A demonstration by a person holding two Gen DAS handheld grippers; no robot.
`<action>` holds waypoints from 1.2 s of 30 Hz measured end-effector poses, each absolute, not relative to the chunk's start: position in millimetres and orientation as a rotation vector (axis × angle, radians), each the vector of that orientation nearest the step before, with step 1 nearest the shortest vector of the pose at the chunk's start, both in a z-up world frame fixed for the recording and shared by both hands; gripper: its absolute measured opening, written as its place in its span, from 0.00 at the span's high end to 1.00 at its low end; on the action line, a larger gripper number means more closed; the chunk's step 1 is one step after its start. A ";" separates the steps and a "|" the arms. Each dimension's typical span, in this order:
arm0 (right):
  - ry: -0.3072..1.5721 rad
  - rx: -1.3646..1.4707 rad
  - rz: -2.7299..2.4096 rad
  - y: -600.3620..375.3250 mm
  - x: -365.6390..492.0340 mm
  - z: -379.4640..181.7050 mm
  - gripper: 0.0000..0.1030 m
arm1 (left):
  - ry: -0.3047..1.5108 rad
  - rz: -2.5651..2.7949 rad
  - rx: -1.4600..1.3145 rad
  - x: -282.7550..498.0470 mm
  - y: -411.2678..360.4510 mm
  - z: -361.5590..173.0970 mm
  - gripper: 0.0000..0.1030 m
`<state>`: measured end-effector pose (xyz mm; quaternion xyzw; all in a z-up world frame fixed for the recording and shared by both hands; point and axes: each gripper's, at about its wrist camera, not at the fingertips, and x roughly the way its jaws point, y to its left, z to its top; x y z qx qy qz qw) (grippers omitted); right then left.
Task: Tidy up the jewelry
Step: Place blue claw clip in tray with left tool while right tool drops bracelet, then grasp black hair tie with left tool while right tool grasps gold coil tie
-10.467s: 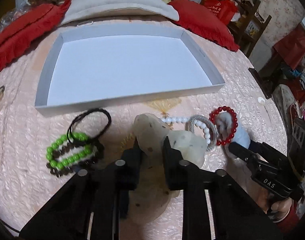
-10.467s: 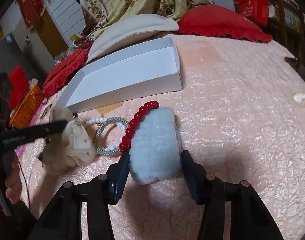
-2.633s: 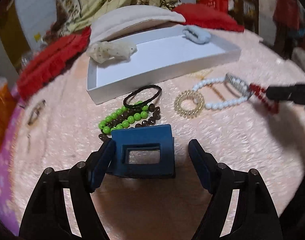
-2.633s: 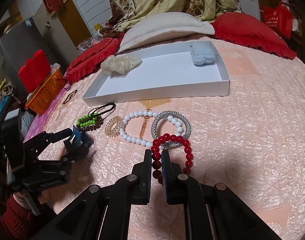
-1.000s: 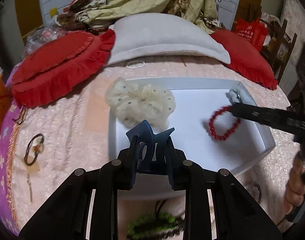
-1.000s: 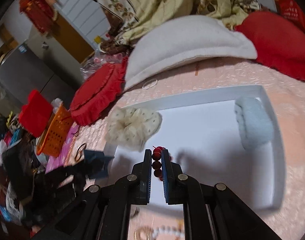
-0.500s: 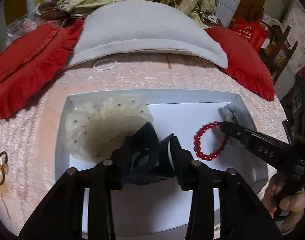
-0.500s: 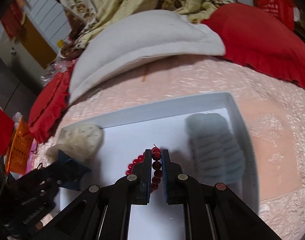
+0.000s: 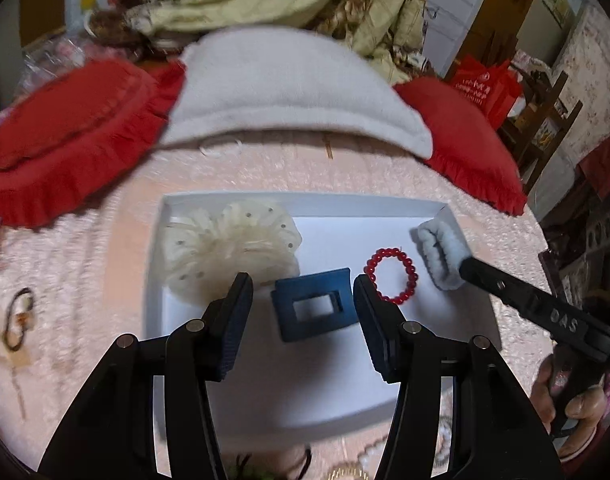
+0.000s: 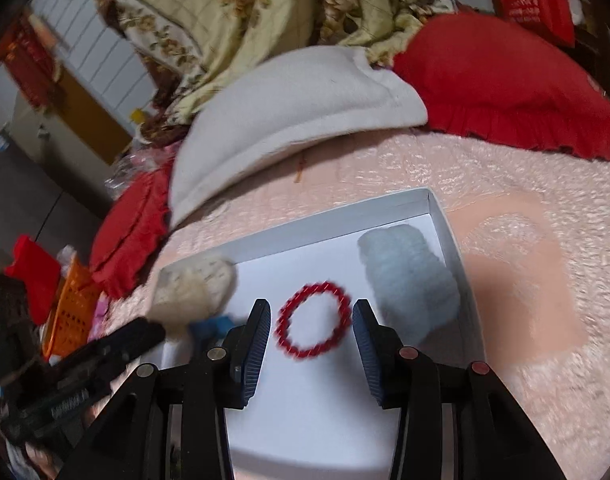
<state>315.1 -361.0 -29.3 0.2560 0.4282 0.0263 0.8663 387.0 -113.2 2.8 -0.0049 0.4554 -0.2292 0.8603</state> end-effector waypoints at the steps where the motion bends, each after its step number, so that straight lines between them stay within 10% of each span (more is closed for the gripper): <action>1: 0.884 0.514 0.070 -357.5 302.6 -20.5 0.60 | 0.936 -0.474 -0.006 379.0 -108.3 8.5 0.50; 17: 0.886 0.526 0.038 -334.7 127.9 -62.2 0.60 | 0.894 -0.300 -0.112 265.6 15.3 -27.3 0.50; 36: 0.912 0.406 0.006 -291.8 141.4 -77.6 0.60 | 1.011 -0.453 -0.082 298.7 -20.0 -67.3 0.50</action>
